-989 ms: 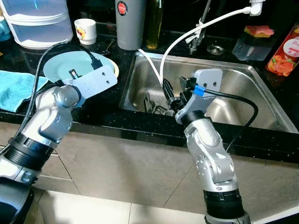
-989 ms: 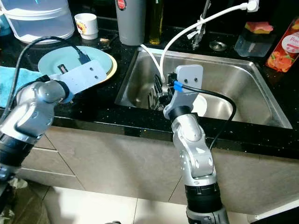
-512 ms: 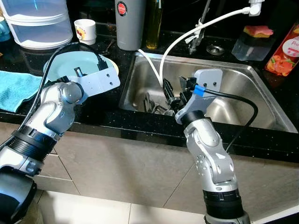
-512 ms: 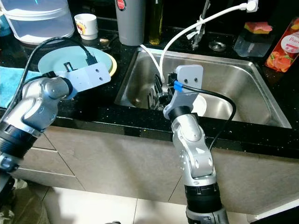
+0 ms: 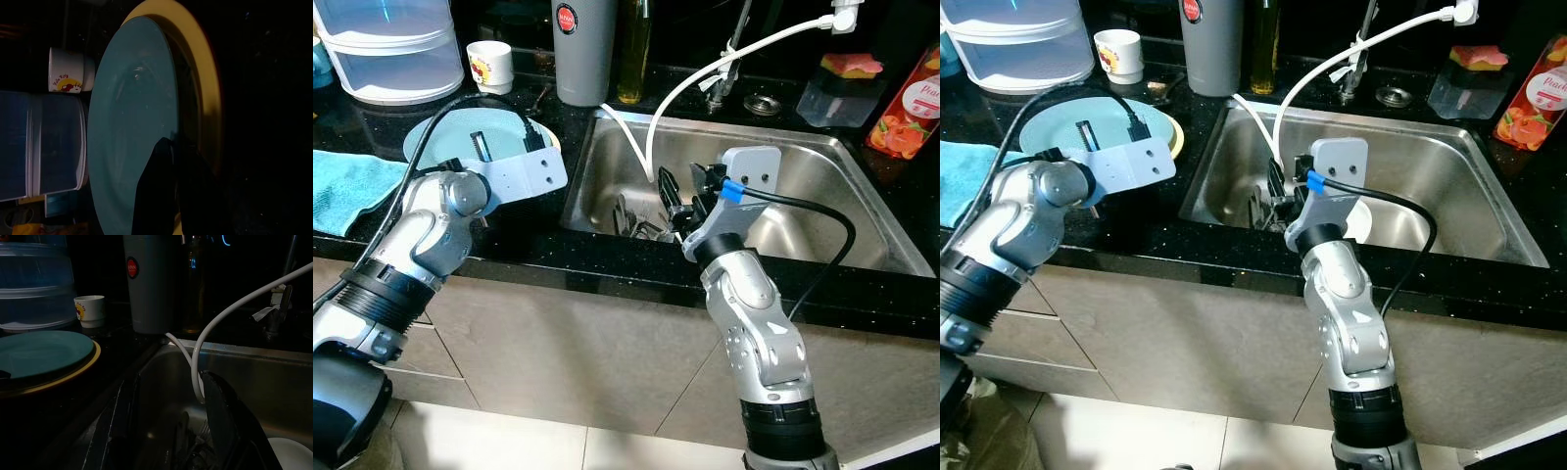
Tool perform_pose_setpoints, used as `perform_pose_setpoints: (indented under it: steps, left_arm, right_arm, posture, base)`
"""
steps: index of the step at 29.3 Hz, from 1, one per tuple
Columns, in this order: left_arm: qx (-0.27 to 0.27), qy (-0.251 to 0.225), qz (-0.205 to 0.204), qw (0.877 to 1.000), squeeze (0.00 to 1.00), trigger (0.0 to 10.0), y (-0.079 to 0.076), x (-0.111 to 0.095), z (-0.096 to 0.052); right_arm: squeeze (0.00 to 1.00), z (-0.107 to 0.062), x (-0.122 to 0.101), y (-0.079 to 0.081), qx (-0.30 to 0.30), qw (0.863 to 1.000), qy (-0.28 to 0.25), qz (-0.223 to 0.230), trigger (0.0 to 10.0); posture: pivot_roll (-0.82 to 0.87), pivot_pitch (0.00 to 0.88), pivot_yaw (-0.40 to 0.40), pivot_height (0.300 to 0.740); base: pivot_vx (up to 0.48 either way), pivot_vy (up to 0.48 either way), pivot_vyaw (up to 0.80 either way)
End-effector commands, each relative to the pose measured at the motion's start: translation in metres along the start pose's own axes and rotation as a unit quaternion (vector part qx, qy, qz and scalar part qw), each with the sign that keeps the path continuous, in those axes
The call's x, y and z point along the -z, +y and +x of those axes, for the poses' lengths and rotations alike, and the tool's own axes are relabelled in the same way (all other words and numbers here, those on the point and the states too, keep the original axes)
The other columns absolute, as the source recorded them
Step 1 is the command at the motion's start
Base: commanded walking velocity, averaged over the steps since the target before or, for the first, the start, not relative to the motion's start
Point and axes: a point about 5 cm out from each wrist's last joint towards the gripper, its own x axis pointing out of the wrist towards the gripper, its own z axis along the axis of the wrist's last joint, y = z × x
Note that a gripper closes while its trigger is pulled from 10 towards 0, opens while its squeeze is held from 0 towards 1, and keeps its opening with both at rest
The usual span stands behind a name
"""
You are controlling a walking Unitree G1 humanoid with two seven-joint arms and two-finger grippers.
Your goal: Kitchen organization
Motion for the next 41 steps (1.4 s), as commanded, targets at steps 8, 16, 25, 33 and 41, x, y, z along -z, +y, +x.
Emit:
perform_pose_setpoints:
  steps: [8,16,25,33,41]
  left_arm:
    - [-0.159,-0.115,0.029,0.98,0.0,10.0,0.027,-0.035,-0.005]
    - [-0.191,-0.222,0.009,0.956,0.0,10.0,0.027,-0.07,-0.019]
    - [-0.091,-0.358,-0.063,0.927,0.0,10.0,-0.012,-0.109,-0.03]
    - [-0.032,-0.391,-0.197,0.898,0.0,10.0,-0.03,-0.125,-0.031]
    - [-0.006,-0.355,-0.324,0.877,0.0,10.0,-0.033,-0.117,-0.021]
  right_arm:
    - [0.0,-0.002,0.001,-0.005,0.016,1.0,0.004,-0.002,10.0]
    - [0.0,-0.002,0.0,-0.007,0.024,1.0,0.003,-0.003,10.0]
    - [0.0,-0.003,0.0,-0.011,0.039,0.999,0.003,-0.005,10.0]
    - [0.0,-0.004,-0.001,-0.023,0.08,0.996,0.001,-0.028,10.0]
    - [0.0,-0.007,0.001,-0.051,0.182,0.977,0.012,-0.109,10.0]
  posture:
    - [0.22,0.055,-0.046,0.74]
    - [0.22,0.057,-0.046,0.74]
    - [0.22,0.063,-0.043,0.74]
    - [0.21,0.065,-0.042,0.74]
    - [0.22,0.057,-0.038,0.74]
  base:
    - [0.0,0.0,0.0]
    - [0.0,0.0,0.0]
    - [0.0,0.0,0.0]
    - [0.0,0.0,0.0]
    - [0.0,0.0,0.0]
